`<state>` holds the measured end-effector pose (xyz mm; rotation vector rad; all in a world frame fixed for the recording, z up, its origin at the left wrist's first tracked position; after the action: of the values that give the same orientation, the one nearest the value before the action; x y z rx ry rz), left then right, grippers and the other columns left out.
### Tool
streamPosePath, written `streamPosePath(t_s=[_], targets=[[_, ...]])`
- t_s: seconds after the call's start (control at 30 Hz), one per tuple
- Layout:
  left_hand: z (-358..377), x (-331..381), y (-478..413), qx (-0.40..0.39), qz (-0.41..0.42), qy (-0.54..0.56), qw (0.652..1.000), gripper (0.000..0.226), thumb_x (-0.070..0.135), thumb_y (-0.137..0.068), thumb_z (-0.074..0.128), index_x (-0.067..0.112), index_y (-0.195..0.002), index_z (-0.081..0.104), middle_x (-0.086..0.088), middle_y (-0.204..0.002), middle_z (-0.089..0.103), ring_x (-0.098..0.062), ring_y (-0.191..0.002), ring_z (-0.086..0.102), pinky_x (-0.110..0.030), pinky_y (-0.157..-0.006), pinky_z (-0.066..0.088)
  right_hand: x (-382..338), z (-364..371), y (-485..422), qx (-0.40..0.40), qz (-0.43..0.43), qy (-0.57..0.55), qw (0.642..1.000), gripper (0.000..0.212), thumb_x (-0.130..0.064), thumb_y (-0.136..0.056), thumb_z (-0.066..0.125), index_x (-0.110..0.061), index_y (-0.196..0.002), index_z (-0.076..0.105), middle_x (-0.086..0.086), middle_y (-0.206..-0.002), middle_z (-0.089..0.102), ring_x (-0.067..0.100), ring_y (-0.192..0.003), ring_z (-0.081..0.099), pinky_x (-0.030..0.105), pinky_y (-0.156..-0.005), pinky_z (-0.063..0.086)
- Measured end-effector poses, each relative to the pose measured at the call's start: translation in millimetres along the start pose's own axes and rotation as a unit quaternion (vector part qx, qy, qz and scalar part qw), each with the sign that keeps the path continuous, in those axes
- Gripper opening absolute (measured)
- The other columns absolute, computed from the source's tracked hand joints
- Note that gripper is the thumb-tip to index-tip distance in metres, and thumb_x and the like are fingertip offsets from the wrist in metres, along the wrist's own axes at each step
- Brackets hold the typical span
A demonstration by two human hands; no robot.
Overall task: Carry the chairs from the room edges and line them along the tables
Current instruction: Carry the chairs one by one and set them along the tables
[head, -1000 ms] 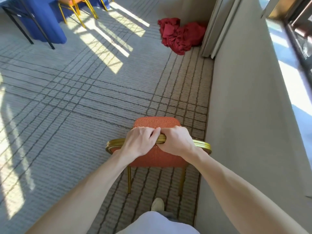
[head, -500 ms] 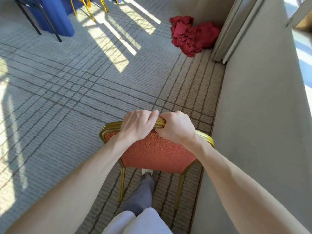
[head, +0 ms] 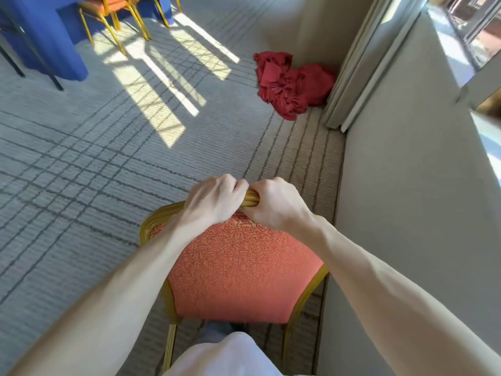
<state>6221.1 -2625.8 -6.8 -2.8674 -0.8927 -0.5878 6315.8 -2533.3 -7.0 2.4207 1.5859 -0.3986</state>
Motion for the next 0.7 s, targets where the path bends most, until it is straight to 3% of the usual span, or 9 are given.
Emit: streamPosePath(t_s=[0.17, 0.33, 0.53, 0.7], targets=[[-17, -11, -67, 0.012, 0.009, 0.005, 1.000, 0.041, 0.028, -0.101, 0.038, 0.017, -0.063, 0.035, -0.018, -0.092, 0.065, -0.040, -0.090, 0.062, -0.047, -0.076, 0.049, 16, -12, -70, -0.021, -0.018, 0.030, 0.999, 0.033, -0.056, -0.081, 0.062, -0.027, -0.073, 0.047, 0.008, -0.084, 0.070, 0.032, -0.085, 0.066, 0.035, -0.070, 0.049], [-45, -30, -113, 0.047, -0.017, 0.029, 0.998, 0.038, 0.030, -0.100, 0.040, 0.016, -0.066, 0.046, -0.015, -0.087, 0.067, -0.037, -0.087, 0.063, -0.041, -0.072, 0.047, 11, -36, -128, -0.001, -0.069, 0.051, 0.996, 0.030, -0.054, -0.083, 0.061, -0.025, -0.079, 0.056, 0.006, -0.084, 0.071, 0.031, -0.085, 0.066, 0.030, -0.067, 0.043], [-75, -58, -150, 0.119, -0.034, 0.036, 0.992, 0.039, 0.030, -0.099, 0.042, 0.011, -0.066, 0.051, -0.008, -0.071, 0.062, -0.033, -0.074, 0.059, -0.036, -0.064, 0.041, -3, -52, -191, 0.040, -0.136, 0.087, 0.986, 0.034, -0.051, -0.083, 0.056, -0.024, -0.099, 0.067, 0.006, -0.090, 0.072, 0.033, -0.089, 0.067, 0.037, -0.075, 0.053], [-57, -85, -183, 0.149, -0.083, 0.026, 0.985, 0.050, 0.041, -0.092, 0.036, 0.006, -0.058, 0.051, -0.001, -0.057, 0.054, -0.019, -0.056, 0.045, -0.030, -0.060, 0.030, 9, -31, -232, 0.074, -0.172, 0.089, 0.978, 0.040, -0.053, -0.079, 0.045, -0.023, -0.090, 0.067, 0.007, -0.078, 0.072, 0.036, -0.076, 0.069, 0.039, -0.066, 0.056]])
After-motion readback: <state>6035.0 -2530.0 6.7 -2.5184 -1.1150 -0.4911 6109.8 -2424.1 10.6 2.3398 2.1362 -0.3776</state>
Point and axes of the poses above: each hand's wrist, its own y-axis away from the middle knuckle, its own z-axis out of the palm, x = y × z, the point moved 4 cm from there along -y, towards the middle knuckle
